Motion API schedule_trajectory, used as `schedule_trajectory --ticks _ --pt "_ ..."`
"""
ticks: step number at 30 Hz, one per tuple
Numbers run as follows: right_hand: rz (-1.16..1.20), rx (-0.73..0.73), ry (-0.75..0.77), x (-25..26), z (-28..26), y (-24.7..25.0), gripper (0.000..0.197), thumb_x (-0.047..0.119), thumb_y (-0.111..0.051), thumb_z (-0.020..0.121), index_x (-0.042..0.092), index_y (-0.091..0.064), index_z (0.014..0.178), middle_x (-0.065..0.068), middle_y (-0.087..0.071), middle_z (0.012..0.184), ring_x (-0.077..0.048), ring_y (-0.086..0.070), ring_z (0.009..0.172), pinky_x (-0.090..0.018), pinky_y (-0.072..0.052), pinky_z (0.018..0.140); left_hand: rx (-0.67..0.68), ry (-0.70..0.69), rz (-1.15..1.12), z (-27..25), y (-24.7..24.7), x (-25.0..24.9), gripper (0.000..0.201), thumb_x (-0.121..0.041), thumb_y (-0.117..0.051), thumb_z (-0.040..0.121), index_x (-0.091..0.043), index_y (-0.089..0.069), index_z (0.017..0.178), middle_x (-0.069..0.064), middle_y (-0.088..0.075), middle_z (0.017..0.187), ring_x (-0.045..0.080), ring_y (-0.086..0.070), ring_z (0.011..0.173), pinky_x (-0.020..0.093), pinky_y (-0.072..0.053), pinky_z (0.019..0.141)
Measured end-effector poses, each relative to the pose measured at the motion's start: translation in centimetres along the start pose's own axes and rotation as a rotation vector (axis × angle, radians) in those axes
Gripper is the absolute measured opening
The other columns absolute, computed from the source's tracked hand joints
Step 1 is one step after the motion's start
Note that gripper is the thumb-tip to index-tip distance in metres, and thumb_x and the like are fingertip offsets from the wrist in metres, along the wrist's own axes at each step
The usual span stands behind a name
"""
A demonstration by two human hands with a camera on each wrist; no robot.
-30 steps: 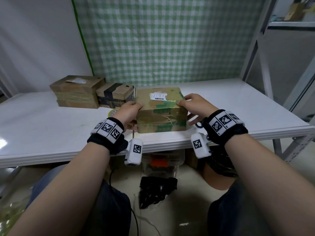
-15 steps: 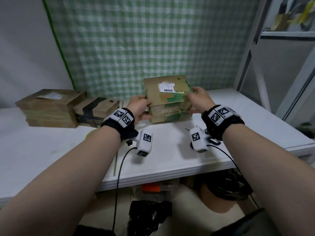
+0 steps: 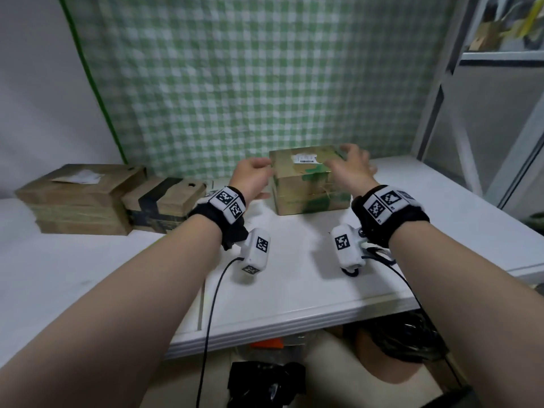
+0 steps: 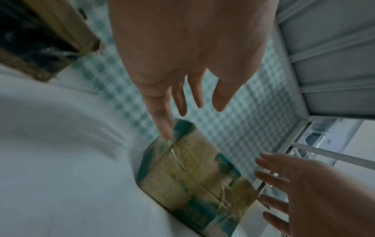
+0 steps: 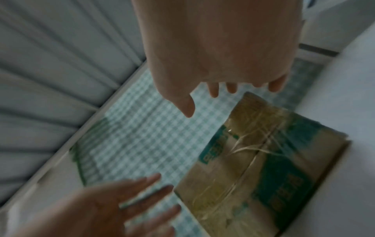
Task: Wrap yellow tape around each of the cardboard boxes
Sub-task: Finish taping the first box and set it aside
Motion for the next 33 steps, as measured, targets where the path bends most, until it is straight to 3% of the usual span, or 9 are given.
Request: schedule_trajectory --ticks 4,7,10,13,16,18,22,29,33 --pt "-0.061 0.107 0.194 4.1 -2.5 -3.3 0.038 0.032 -0.059 0.097 0.03 -0.055 0.135 0.005 -0.043 0.148 -0.024 -0.034 0.139 -0.04 -0.033 0.113 -0.162 -0.11 0.025 -1.0 5.2 -1.8 0.02 -0.008 -0.056 0.097 -0.022 -0.069 0.103 0.003 -0.069 0.112 0.015 -0.065 0.092 0.033 -0.061 0.075" --pt "0.03 0.281 0.278 7.1 -4.3 -7.2 0.03 0.023 -0.061 0.099 0.021 -0.062 0.129 0.004 -0.06 0.132 -0.014 -0.056 0.12 -0.031 -0.045 0.102 -0.312 -0.082 0.156 -1.9 9.9 -1.7 0.023 -0.009 -0.056 0.094 -0.029 -0.069 0.092 0.002 -0.071 0.11 0.02 -0.066 0.097 0.036 -0.057 0.092" --pt "-0.006 0.403 0.346 9.9 -5.8 -10.8 0.034 0.026 -0.064 0.098 0.019 -0.063 0.131 0.001 -0.062 0.134 -0.015 -0.058 0.12 -0.029 -0.047 0.099 -0.398 0.047 0.322 -2.5 14.3 -0.8 0.029 -0.013 -0.058 0.095 -0.019 -0.069 0.12 0.008 -0.061 0.135 0.026 -0.061 0.116 0.034 -0.048 0.106" --pt "-0.11 0.542 0.347 11.5 -7.0 -14.8 0.056 0.04 -0.068 0.095 0.018 -0.051 0.145 0.0 -0.054 0.142 -0.019 -0.057 0.12 -0.025 -0.051 0.077 -0.436 0.188 0.423 -3.1 17.8 0.5 0.045 -0.018 -0.061 0.094 -0.015 -0.056 0.139 0.014 -0.037 0.152 0.034 -0.045 0.134 0.034 -0.04 0.111" --pt "-0.208 0.653 0.347 12.4 -7.8 -18.7 0.086 0.052 -0.075 0.086 0.019 -0.035 0.155 -0.003 -0.041 0.155 -0.025 -0.048 0.134 -0.032 -0.048 0.092 -0.389 0.281 0.416 2.4 21.1 5.8 0.076 -0.027 -0.078 0.053 -0.017 -0.063 0.127 0.014 -0.054 0.141 0.037 -0.059 0.118 0.047 -0.053 0.101" --pt "-0.28 0.707 0.348 12.6 -8.0 -21.2 0.1 0.054 -0.08 0.08 0.018 -0.028 0.157 -0.006 -0.035 0.159 -0.027 -0.043 0.139 -0.034 -0.043 0.101 -0.378 0.329 0.378 5.8 22.9 9.3 0.073 -0.024 -0.074 0.033 -0.014 -0.071 0.106 0.017 -0.069 0.12 0.037 -0.069 0.1 0.055 -0.06 0.087" --pt "-0.304 0.722 0.324 12.4 -8.2 -25.7 0.118 0.056 -0.091 0.064 0.015 -0.027 0.154 -0.007 -0.041 0.15 -0.028 -0.046 0.135 -0.042 -0.044 0.111 -0.314 0.217 0.314 -1.5 20.0 4.1 0.03 -0.012 -0.065 0.089 0.0 -0.069 0.117 0.02 -0.068 0.115 0.038 -0.066 0.108 0.051 -0.055 0.097" --pt "-0.231 0.547 0.279 11.8 -6.8 -27.1 0.082 0.047 -0.093 0.062 0.029 -0.042 0.124 0.0 -0.046 0.133 -0.028 -0.046 0.124 -0.038 -0.046 0.099 -0.332 0.225 0.27 -2.9 20.6 4.3 0.032 -0.014 -0.065 0.091 0.001 -0.066 0.119 0.019 -0.066 0.116 0.035 -0.063 0.108 0.047 -0.055 0.098" --pt "-0.265 0.52 0.293 11.6 -7.0 -25.3 0.075 0.046 -0.094 0.06 0.026 -0.048 0.116 0.0 -0.046 0.123 -0.026 -0.047 0.113 -0.036 -0.047 0.092 -0.302 0.2 0.212 -4.0 19.8 3.9 0.011 -0.013 -0.066 0.091 -0.007 -0.068 0.1 0.009 -0.066 0.093 0.032 -0.064 0.101 0.042 -0.053 0.096"
Point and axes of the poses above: each hand's wrist, its own z-axis towards the middle knuckle, its own y-axis out of the back of the hand, x = y × z, the point moved 8 cm from there along z, towards the middle knuckle
